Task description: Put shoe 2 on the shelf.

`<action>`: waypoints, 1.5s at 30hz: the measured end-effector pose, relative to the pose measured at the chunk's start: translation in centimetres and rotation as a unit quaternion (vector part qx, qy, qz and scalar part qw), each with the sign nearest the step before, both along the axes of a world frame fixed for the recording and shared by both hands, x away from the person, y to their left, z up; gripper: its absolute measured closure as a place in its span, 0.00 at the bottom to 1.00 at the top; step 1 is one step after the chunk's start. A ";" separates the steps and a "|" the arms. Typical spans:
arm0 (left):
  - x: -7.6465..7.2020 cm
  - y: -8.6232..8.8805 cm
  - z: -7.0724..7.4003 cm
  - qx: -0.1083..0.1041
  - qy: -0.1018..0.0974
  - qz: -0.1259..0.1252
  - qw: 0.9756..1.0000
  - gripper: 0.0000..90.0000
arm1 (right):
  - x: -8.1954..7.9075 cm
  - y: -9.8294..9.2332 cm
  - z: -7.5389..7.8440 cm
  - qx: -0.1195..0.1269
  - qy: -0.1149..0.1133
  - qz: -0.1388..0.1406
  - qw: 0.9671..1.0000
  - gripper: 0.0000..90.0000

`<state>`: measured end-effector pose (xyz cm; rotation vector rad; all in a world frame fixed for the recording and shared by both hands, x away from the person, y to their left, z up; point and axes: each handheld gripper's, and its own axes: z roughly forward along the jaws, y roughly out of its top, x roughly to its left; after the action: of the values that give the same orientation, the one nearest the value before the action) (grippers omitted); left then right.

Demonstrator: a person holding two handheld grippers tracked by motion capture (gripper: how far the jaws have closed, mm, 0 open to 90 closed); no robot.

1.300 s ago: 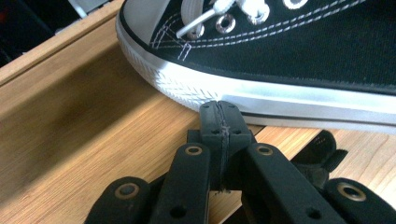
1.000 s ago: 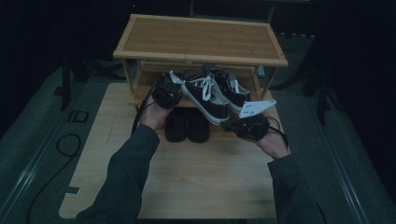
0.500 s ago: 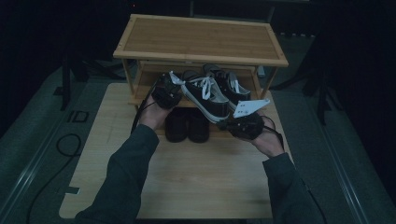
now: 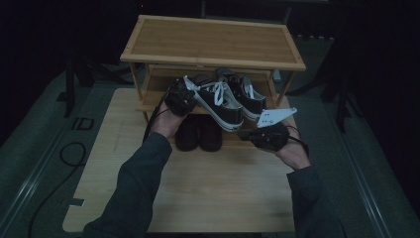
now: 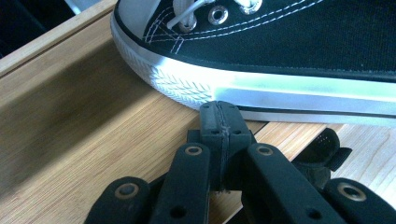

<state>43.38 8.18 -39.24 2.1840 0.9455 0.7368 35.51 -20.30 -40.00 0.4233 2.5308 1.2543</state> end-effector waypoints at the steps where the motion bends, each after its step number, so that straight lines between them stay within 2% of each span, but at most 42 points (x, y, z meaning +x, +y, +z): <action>1: 0.0 0.0 0.0 0.000 -0.001 0.000 1.000 1.00 | 0.0 -0.2 0.0 0.000 -0.001 0.000 1.000 0.99; 9: 1.0 -0.2 0.0 -0.001 0.000 0.031 1.000 1.00 | -0.2 -0.2 0.2 0.004 -0.002 0.002 1.000 0.99; 14: 1.7 -0.2 0.1 -0.005 0.013 0.050 0.999 1.00 | -0.1 0.3 0.3 0.009 -0.006 0.010 1.000 0.99; 17: 1.8 0.0 0.1 -0.007 0.015 0.046 0.999 1.00 | -0.1 0.9 0.3 0.010 -0.007 0.015 1.000 0.99; 18: 1.7 -0.1 0.0 -0.020 0.012 0.046 0.999 1.00 | -0.1 1.1 0.4 0.011 -0.010 0.018 1.000 0.99; 19: 1.7 0.1 0.1 -0.014 0.016 0.041 0.999 1.00 | -0.1 1.3 0.4 0.013 -0.010 0.020 1.000 0.99; 20: 1.7 0.0 0.0 -0.029 0.013 0.043 0.999 1.00 | 0.0 1.4 0.4 0.014 -0.010 0.021 1.000 0.99; 21: 1.7 0.0 0.0 -0.029 0.013 0.043 0.999 1.00 | 0.0 1.4 0.4 0.014 -0.010 0.021 1.000 0.99; 22: 1.5 0.3 0.1 -0.013 0.010 0.029 0.999 1.00 | 0.1 1.8 0.5 0.013 -0.012 0.023 1.000 0.99; 23: 1.5 0.3 0.1 -0.009 0.009 0.026 1.000 1.00 | 0.2 1.9 0.5 0.011 -0.013 0.022 1.000 0.99; 27: 1.3 0.6 0.1 -0.009 0.008 0.024 1.000 1.00 | 0.5 2.0 0.5 0.011 -0.011 0.019 1.000 0.99; 31: 0.4 1.9 0.1 -0.004 0.006 0.015 1.000 1.00 | 1.1 2.4 0.4 0.002 -0.013 -0.006 1.000 1.00; 36: -0.2 2.3 0.1 0.001 0.006 0.000 1.000 1.00 | 1.2 2.4 0.3 0.008 -0.012 -0.003 1.000 1.00; 42: -0.3 2.5 0.0 -0.008 0.008 0.002 1.000 1.00 | 1.1 2.7 0.2 0.009 -0.013 -0.002 1.000 1.00; 45: -0.3 2.4 0.0 -0.006 0.008 0.003 1.000 1.00 | 1.1 3.1 0.2 0.008 -0.016 0.001 1.000 1.00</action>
<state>43.08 10.62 -39.22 2.1808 0.9628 0.7171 36.62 -17.20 -39.78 0.4021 2.4960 1.2725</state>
